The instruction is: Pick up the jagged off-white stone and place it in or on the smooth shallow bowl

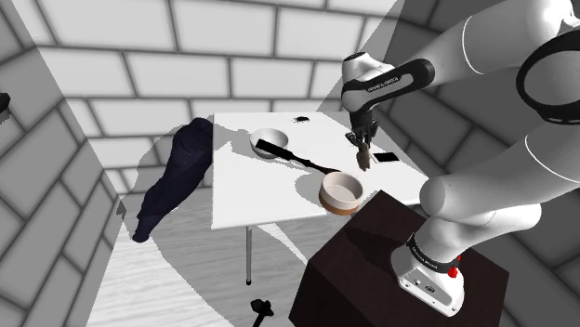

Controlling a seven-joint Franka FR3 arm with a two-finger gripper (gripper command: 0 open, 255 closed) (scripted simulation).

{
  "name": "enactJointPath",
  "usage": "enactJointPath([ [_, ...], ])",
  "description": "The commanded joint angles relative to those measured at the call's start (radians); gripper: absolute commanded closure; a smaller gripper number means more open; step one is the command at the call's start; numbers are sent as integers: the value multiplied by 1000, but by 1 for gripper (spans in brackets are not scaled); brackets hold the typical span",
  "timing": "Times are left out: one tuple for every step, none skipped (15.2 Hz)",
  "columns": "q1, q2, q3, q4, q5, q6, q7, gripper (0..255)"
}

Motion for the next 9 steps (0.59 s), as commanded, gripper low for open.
enactJointPath([
  [4,-21,-7,13,12,-27,-18,255],
  [5,-26,-9,17,15,-36,-23,255],
  [23,-55,-4,5,40,-51,-20,255],
  [42,-83,2,-6,64,-66,-15,255],
  [61,-109,8,-16,88,-82,-10,255],
  [81,-135,14,-24,111,-99,-4,255],
  [101,-160,20,-31,134,-117,3,255],
  [121,-183,26,-37,156,-135,11,255],
  [141,-206,33,-41,177,-154,20,255],
])
